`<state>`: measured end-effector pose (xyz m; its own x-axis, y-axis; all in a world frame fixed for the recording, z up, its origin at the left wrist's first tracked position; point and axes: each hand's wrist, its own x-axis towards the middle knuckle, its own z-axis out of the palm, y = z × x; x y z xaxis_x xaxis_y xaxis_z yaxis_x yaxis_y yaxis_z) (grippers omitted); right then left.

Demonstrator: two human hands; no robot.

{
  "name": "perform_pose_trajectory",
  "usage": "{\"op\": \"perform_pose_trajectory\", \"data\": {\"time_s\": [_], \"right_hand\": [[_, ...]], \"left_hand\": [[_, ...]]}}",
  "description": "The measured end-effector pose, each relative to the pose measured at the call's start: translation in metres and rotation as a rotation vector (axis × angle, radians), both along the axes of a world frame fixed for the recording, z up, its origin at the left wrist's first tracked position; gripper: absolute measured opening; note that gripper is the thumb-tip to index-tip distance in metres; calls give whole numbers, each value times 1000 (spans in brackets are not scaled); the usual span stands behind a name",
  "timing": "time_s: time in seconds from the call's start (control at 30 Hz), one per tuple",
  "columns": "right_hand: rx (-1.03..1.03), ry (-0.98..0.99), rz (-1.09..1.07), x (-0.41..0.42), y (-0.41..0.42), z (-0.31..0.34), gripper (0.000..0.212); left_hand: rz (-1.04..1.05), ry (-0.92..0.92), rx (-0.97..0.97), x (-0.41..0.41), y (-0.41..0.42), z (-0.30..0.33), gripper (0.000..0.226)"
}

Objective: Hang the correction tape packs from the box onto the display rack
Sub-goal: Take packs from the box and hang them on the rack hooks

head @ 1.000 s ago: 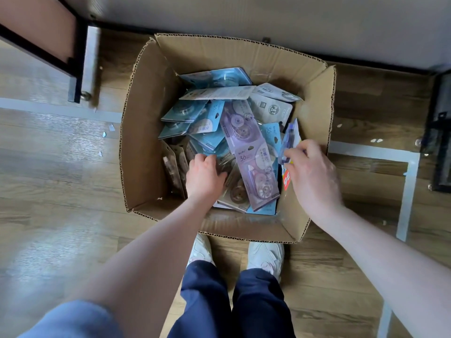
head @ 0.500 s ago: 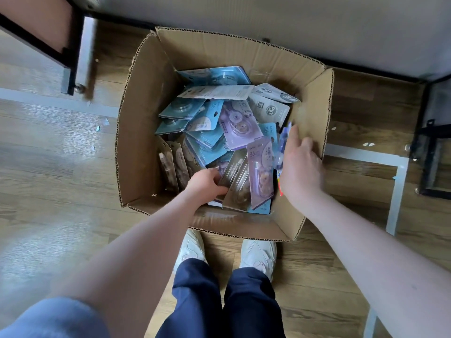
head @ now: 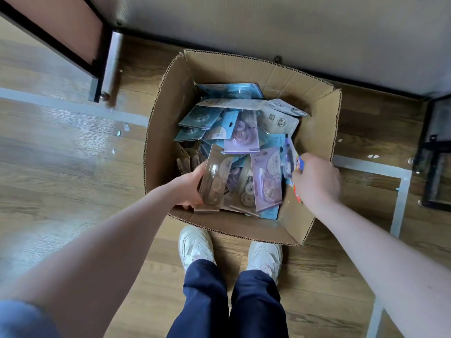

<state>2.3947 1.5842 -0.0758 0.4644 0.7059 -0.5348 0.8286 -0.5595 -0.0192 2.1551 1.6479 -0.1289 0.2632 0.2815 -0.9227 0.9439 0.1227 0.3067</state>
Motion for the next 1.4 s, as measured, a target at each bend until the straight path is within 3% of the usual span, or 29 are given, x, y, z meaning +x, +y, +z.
{"op": "perform_pose_trajectory", "data": {"time_s": [0.1, 0.2, 0.27, 0.33, 0.5, 0.67, 0.77, 0.87, 1.0, 1.4], "right_hand": [[44, -18, 44, -2, -1, 1, 18], [73, -16, 61, -3, 1, 0, 22], [55, -10, 58, -3, 5, -1, 26], [11, 5, 60, -2, 8, -4, 25], [-112, -46, 113, -2, 8, -11, 30], [0, -8, -34, -1, 9, -6, 34], [65, 42, -145, 0, 9, 0, 31], [135, 47, -182, 4, 5, 3, 13], [192, 44, -163, 15, -1, 9, 15], [224, 6, -109, 18, 10, 69, 22]], "left_hand": [[22, 28, 58, 2, 2, -8, 84], [323, -34, 158, 10, 4, -15, 53], [477, -70, 238, 18, 6, -18, 52], [503, -75, 325, 26, 9, -20, 51], [331, -53, 540, 41, 18, -16, 32], [-20, -93, 571, 50, 26, -6, 16], [-158, -85, 518, 51, 32, -1, 32], [-300, -80, 528, 50, 35, 5, 33], [-320, -104, 562, 41, 33, 16, 23], [-262, -79, 656, 20, 47, 93, 22]]}}
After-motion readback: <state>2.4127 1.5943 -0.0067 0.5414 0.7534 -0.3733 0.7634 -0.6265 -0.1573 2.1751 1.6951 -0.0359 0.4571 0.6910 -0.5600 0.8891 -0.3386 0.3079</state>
